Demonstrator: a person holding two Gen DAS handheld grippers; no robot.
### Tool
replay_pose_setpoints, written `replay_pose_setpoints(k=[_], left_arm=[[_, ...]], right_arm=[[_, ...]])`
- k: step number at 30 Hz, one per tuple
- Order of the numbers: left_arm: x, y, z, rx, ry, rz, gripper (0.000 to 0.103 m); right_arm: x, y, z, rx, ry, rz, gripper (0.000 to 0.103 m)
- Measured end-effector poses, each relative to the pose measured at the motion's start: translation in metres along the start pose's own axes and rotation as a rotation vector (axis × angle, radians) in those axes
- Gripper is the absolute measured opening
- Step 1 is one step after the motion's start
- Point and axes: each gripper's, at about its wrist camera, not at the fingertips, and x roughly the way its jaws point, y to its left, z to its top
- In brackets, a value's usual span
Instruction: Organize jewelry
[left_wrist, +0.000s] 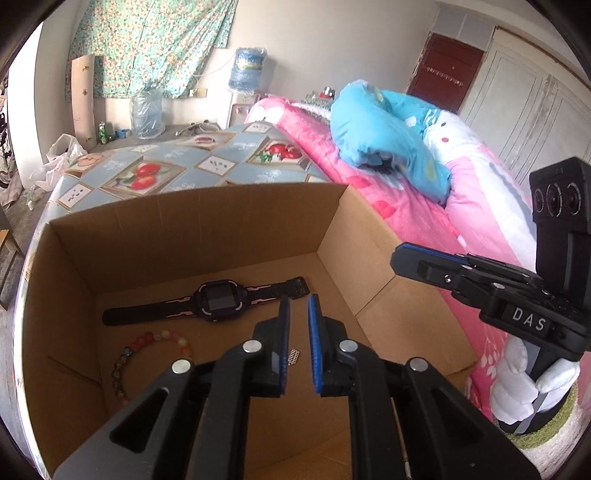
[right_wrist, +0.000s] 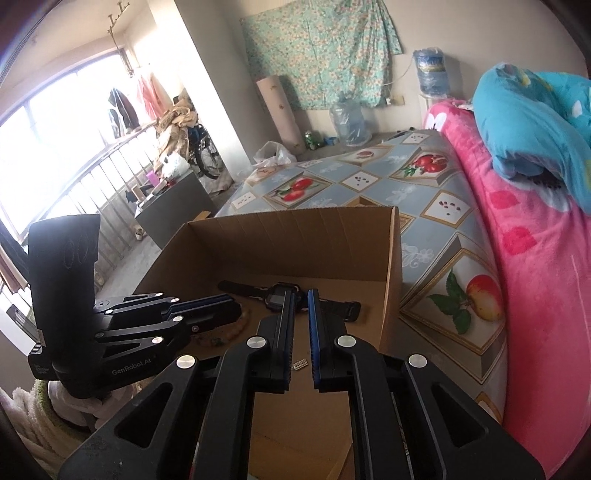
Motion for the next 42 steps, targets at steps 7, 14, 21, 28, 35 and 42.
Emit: replay_pose_setpoints(k=[7,14,21,28,35,42], left_arm=[[-0.063,0.012,-0.030,0.005,-0.141,0.024,0.029],[-0.118,0.034,-0.090,-0.023,-0.191,0.088,0.040],[-0.130,0.032,-0.142,-0.032,-0.146,0.097,0.044],[-0.076,0.009,-0.165,-0.029,-0.004,0.032,0.044],[-0.042,-0.008,-0.175,0.052,0.050,0.075,0.044],[-0.027,-0.013,-0.182,0.092,0.071,0.107,0.044]], right_arm=[[-0.046,0.009,-0.020,0.025,-0.109,0.070,0.027],[-0.081,0.023,-0.062,0.033,-0.166,0.086,0.043],[-0.082,0.027,-0.104,0.095,-0.093,0.094,0.046],[-0.023,0.032,-0.149,0.120,0.099,0.031,0.045],[0.010,0.047,-0.163,0.042,0.160,-0.070,0.034],[0.018,0.049,-0.163,0.012,0.157,-0.099,0.030]])
